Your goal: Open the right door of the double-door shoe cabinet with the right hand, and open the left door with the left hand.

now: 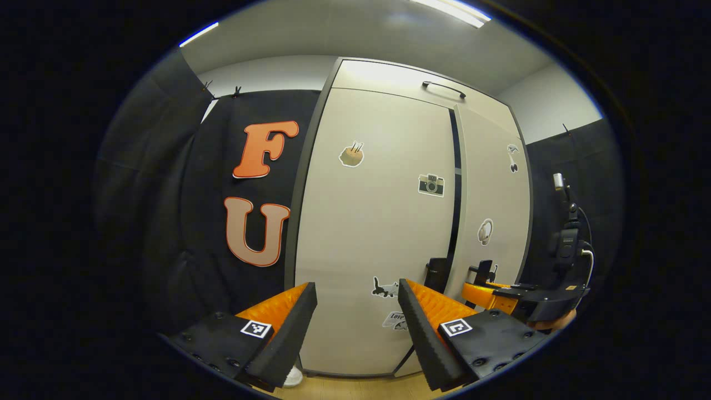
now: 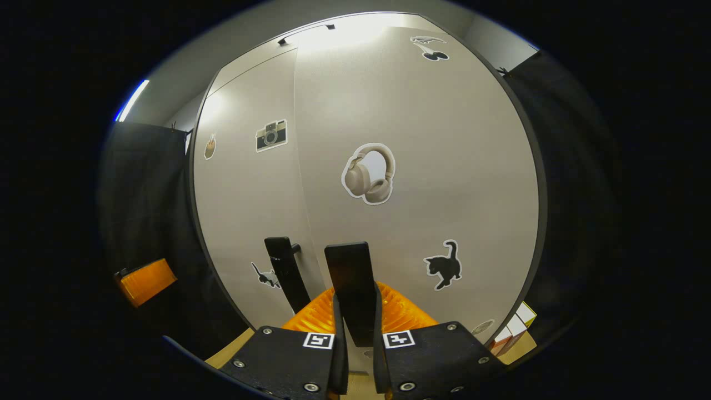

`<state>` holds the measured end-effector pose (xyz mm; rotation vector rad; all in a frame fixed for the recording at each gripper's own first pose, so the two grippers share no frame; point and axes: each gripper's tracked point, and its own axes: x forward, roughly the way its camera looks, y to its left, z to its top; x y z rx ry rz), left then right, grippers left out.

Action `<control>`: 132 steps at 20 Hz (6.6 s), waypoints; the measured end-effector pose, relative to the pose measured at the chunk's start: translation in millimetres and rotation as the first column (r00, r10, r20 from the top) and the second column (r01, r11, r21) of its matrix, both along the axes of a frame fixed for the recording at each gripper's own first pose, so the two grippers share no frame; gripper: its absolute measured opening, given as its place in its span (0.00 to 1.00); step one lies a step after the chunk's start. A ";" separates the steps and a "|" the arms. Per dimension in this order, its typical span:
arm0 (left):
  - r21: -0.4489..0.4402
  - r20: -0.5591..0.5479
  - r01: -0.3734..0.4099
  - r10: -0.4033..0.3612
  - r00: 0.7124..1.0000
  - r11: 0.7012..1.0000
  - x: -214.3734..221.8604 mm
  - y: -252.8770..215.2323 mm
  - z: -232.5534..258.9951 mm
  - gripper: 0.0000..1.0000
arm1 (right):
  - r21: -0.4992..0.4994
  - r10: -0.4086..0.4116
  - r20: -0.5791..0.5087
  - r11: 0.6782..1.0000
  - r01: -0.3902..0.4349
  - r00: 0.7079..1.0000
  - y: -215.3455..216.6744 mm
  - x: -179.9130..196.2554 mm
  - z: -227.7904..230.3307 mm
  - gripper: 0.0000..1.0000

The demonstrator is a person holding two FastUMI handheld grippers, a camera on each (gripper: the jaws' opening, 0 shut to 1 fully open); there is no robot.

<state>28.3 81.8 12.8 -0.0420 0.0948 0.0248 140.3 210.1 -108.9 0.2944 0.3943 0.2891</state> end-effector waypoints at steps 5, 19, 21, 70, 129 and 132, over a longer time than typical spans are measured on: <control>0.018 0.040 -0.036 0.035 0.999 0.999 -7.5 -16.1 13.2 0.95 | 0.013 0.061 0.005 0.998 -0.061 0.998 -17.1 -32.2 8.2 0.18; 0.067 0.057 0.005 -0.009 0.998 0.998 26.6 -80.8 10.8 0.95 | 0.023 0.076 0.055 0.997 -0.078 0.996 -82.1 -95.6 25.9 0.18; 0.065 0.046 0.016 -0.019 0.999 0.998 31.0 -88.2 6.7 0.95 | 0.027 0.064 0.051 0.997 -0.065 0.997 -95.8 -102.2 27.4 0.18; 0.035 -0.185 -0.012 0.019 0.983 0.999 111.5 -117.6 -105.6 0.48 | -0.030 -0.274 0.036 0.961 0.275 0.961 -292.0 -166.1 9.9 0.51; 0.162 -0.065 -0.246 0.259 0.964 0.956 -82.4 58.6 -47.7 0.07 | -0.086 -0.206 0.018 0.975 0.207 0.978 -209.5 -206.7 34.4 0.79; 0.182 -0.056 -0.222 0.236 0.970 0.958 -85.3 66.5 -44.7 0.07 | -0.095 -0.210 0.031 0.973 0.212 0.977 -194.9 -211.9 45.8 0.79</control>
